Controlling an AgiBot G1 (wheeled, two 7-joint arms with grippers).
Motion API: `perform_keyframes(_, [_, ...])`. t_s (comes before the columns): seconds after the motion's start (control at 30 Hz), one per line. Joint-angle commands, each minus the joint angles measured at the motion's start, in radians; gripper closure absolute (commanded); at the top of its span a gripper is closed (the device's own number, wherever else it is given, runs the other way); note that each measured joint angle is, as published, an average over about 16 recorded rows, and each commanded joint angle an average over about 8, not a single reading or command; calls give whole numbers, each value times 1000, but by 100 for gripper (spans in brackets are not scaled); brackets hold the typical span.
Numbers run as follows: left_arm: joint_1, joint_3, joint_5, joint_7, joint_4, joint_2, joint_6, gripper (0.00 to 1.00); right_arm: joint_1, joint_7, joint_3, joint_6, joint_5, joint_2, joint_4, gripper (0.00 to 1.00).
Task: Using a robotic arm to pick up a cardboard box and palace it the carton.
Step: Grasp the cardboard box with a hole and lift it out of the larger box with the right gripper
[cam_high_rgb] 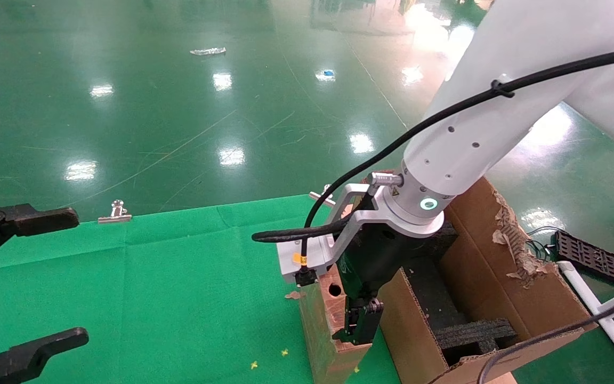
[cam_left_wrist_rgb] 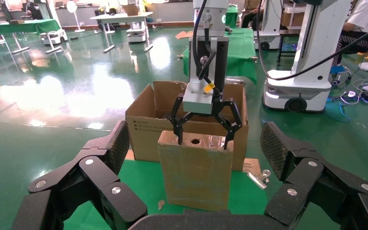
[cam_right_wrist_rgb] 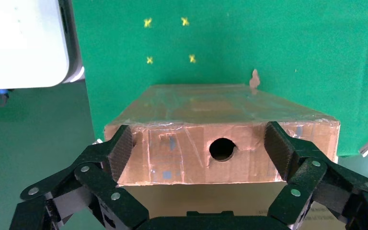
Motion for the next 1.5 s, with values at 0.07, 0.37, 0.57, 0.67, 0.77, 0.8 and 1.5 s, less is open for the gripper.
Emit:
perform_keyframes(0.07, [0,0,0,0,0,0,0,0,20,15,-34,6,3,-10,0,0])
perform_keyframes(0.37, [0,1,-1,0,0,0,0,0,96,269,-81,28,-46,9,-17,0])
perform_keyframes(0.57, [0,1,-1,1,0,-1,-1,0,98,585,-113,2,-28,-11,-114,0])
perform_keyframes(0.67, [0,1,-1,1,0,-1,-1,0,82,661,-115,-6,31,-16,-207,0])
perform_keyframes(0.77, [0,2,-1,1,0,-1,-1,0,59,693,-118,-12,96,-23,-312,0])
perform_keyframes(0.8, [0,2,-1,1,0,-1,-1,0,51,697,-120,-15,116,-26,-344,0])
perform_keyframes(1.5, [-1,3,-2,2,0,-1,-1,13,-2,633,-241,-4,220,-133,-589,99])
